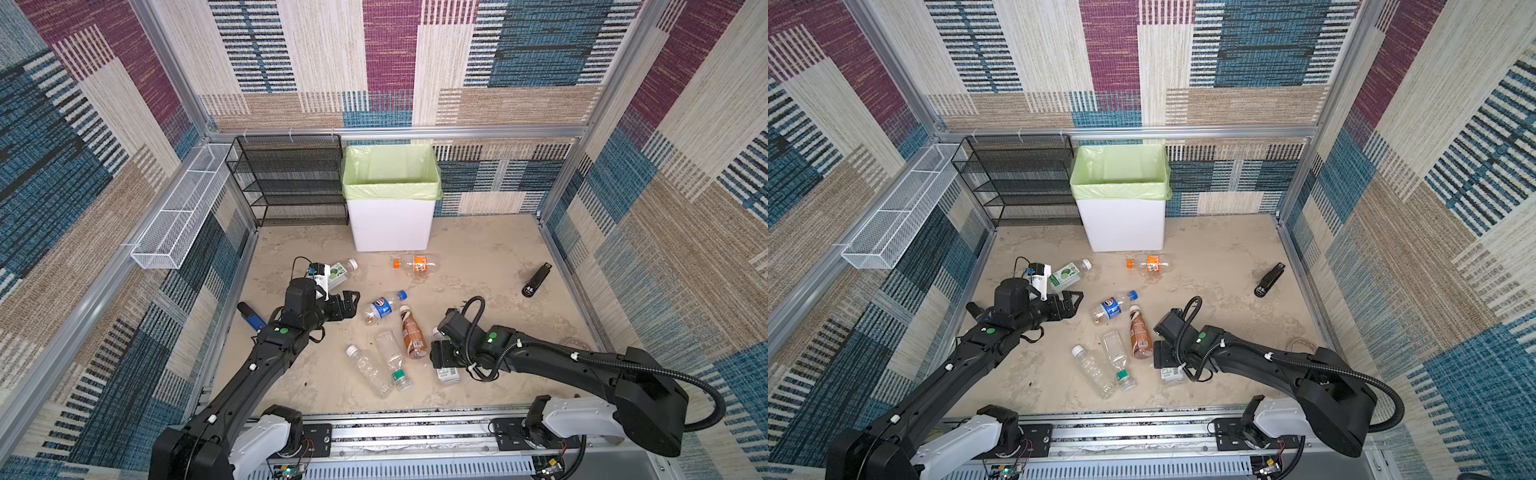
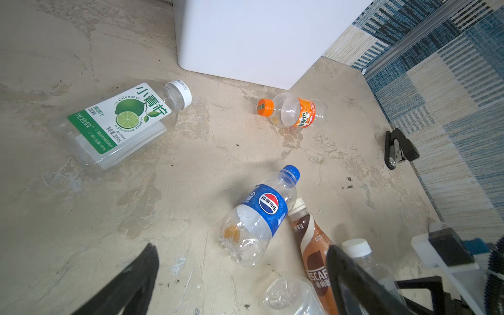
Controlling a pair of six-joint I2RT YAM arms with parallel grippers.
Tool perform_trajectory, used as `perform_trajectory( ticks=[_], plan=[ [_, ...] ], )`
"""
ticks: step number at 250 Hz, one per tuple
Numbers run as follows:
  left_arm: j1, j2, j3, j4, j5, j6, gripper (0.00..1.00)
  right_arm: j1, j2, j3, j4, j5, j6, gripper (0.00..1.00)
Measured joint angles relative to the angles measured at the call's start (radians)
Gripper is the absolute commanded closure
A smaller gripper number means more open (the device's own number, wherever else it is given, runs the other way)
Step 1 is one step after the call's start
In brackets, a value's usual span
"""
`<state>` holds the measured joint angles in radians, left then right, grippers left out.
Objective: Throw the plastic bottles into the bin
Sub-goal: 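Close the right gripper on the white-cap bottle's neck, then lift the white-cap bottle with the right gripper and release it over the bin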
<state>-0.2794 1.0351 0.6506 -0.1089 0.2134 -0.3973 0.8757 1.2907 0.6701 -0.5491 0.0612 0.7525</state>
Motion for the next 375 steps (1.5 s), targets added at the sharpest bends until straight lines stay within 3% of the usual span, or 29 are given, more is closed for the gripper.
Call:
perform_trajectory(
  ticks=[42,153,210,298,327,375],
  plan=[
    [0.000,-0.005,0.000,0.000,0.002,0.000,0.04,0.000,0.006,-0.017,-0.003,0.002,0.001,0.13],
    [0.000,-0.024,0.001,-0.006,0.001,0.000,0.04,0.011,0.075,0.018,-0.025,0.056,-0.040,0.13],
    [0.001,-0.024,0.001,-0.008,-0.002,0.000,0.04,0.017,0.102,0.031,-0.041,0.089,-0.058,0.29],
    [0.001,0.012,0.002,-0.002,0.002,0.000,0.04,0.015,0.060,0.026,-0.063,0.134,-0.028,0.40],
    [0.001,0.014,0.002,-0.002,0.002,0.000,0.04,-0.021,0.024,0.047,-0.073,0.148,-0.027,0.40],
    [0.001,0.014,0.014,-0.001,0.003,0.001,0.04,-0.169,-0.131,0.089,-0.006,0.187,-0.097,0.40]
  ],
)
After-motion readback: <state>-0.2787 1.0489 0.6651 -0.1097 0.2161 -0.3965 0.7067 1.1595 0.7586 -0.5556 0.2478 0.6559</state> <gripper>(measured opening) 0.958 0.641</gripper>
